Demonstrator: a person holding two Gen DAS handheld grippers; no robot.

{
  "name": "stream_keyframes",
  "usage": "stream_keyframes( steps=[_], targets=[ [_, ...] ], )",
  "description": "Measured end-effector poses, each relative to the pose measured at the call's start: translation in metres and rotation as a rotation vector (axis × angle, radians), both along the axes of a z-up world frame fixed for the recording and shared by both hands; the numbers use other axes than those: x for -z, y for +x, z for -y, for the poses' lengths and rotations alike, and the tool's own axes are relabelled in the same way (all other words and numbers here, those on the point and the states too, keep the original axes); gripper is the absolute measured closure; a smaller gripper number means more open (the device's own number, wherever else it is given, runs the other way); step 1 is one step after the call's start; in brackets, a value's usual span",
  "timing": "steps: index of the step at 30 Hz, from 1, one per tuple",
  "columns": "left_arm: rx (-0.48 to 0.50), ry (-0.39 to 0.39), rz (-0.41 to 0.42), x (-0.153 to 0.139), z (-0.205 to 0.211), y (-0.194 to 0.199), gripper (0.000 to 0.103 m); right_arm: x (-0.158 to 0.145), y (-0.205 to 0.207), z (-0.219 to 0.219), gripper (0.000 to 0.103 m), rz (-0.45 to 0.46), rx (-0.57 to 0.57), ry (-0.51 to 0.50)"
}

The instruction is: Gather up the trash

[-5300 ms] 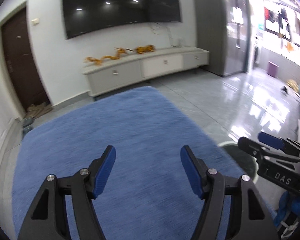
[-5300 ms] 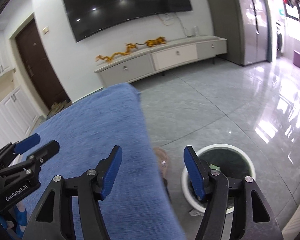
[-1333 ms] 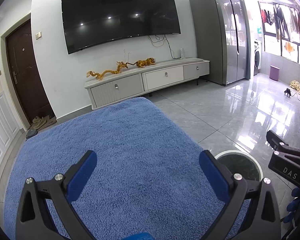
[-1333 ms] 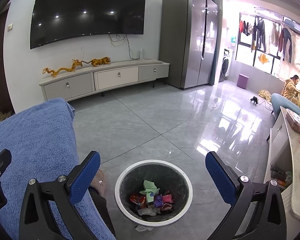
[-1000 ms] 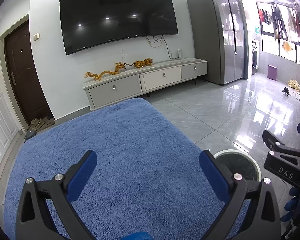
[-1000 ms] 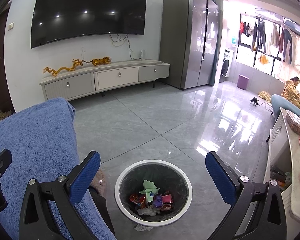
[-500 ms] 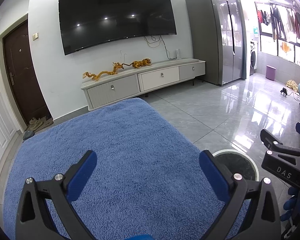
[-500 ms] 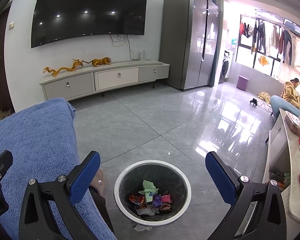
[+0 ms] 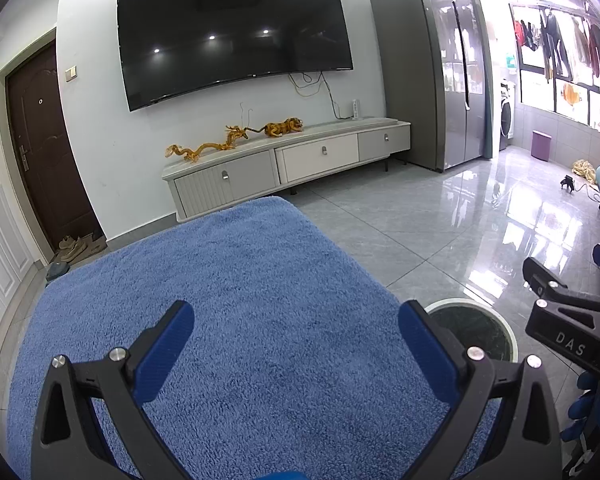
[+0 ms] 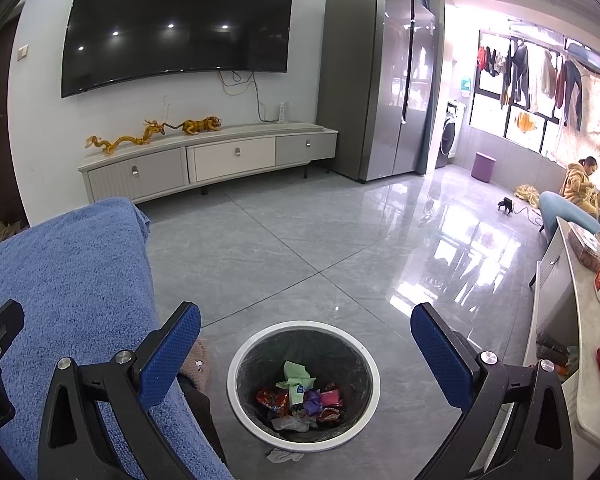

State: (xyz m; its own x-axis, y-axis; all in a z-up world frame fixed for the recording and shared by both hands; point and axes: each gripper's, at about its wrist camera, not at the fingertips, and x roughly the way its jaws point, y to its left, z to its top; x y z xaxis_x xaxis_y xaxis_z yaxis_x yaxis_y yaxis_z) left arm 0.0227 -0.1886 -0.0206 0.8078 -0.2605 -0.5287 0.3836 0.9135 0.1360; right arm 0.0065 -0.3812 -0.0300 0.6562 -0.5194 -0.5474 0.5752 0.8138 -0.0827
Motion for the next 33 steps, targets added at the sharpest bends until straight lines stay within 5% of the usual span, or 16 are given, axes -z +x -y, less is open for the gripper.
stream_keyframes(
  steps=[33],
  targets=[
    [-0.038, -0.004, -0.010, 0.0072, -0.0044, 0.0041, 0.000, 0.0057, 0.0000, 0.0029, 0.000, -0.007, -0.002, 0.008]
  ],
)
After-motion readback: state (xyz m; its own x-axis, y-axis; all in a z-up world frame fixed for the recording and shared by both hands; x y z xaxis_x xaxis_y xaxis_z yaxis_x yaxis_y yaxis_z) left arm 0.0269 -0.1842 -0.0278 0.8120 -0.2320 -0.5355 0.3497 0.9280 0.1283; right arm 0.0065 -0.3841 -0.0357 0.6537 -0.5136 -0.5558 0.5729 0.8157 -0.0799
